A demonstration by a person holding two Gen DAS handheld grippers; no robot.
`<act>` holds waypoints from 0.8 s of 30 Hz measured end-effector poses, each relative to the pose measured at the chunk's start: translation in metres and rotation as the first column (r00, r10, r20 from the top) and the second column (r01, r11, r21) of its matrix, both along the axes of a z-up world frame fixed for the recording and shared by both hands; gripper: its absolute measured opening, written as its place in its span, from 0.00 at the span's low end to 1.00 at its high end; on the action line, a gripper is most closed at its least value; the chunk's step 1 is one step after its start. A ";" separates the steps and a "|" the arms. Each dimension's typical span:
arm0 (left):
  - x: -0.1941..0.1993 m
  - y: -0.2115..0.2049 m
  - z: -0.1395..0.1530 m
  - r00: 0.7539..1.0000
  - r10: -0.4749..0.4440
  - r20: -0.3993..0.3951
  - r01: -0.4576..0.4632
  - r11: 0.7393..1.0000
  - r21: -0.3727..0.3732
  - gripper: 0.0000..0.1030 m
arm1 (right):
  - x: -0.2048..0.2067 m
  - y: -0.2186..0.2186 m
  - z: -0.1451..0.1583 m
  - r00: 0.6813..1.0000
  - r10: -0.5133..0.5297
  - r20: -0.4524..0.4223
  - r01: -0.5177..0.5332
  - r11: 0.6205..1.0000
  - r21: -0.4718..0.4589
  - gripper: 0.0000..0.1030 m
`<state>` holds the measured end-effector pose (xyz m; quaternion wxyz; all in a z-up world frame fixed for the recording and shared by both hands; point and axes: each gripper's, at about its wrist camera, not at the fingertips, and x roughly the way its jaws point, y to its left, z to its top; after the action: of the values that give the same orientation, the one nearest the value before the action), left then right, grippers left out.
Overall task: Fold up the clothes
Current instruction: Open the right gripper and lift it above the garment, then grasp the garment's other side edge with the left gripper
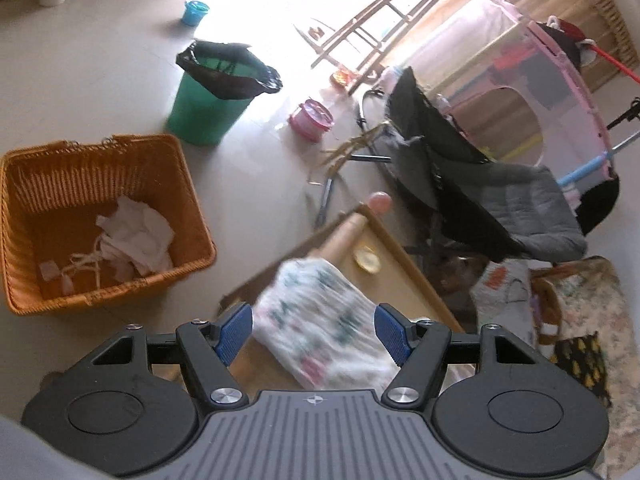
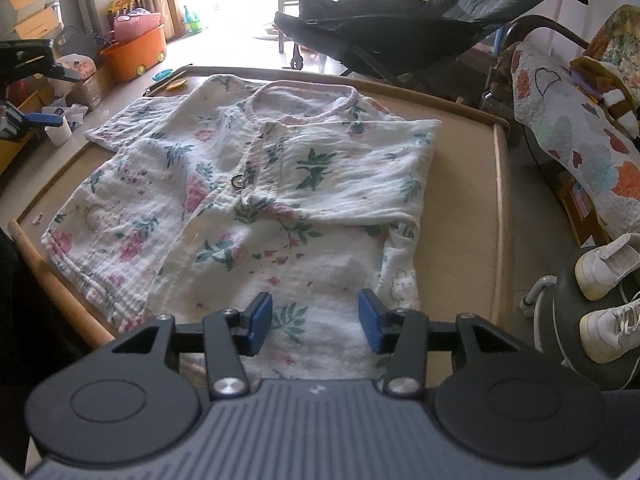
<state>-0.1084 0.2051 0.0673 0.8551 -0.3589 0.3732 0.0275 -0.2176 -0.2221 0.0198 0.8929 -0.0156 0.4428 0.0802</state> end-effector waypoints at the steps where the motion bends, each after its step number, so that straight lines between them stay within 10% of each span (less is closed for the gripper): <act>1: 0.004 0.003 -0.002 1.000 0.003 -0.008 -0.003 1.000 0.000 0.67 | 0.000 0.000 0.000 1.000 0.002 0.002 -0.002 1.000 -0.001 0.47; 17: 0.038 -0.010 -0.042 0.998 -0.061 -0.030 0.060 0.998 -0.023 0.63 | 0.001 0.003 -0.001 1.000 0.019 -0.001 -0.019 1.000 0.000 0.55; 24: 0.033 -0.013 -0.048 0.998 -0.064 -0.007 0.065 0.998 0.011 0.30 | 0.001 0.004 -0.002 1.000 0.025 -0.001 -0.025 1.000 -0.007 0.56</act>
<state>-0.0757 0.1924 0.0197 0.8563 -0.3416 0.3873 0.0032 -0.2170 -0.2177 0.0183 0.8916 -0.0240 0.4430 0.0900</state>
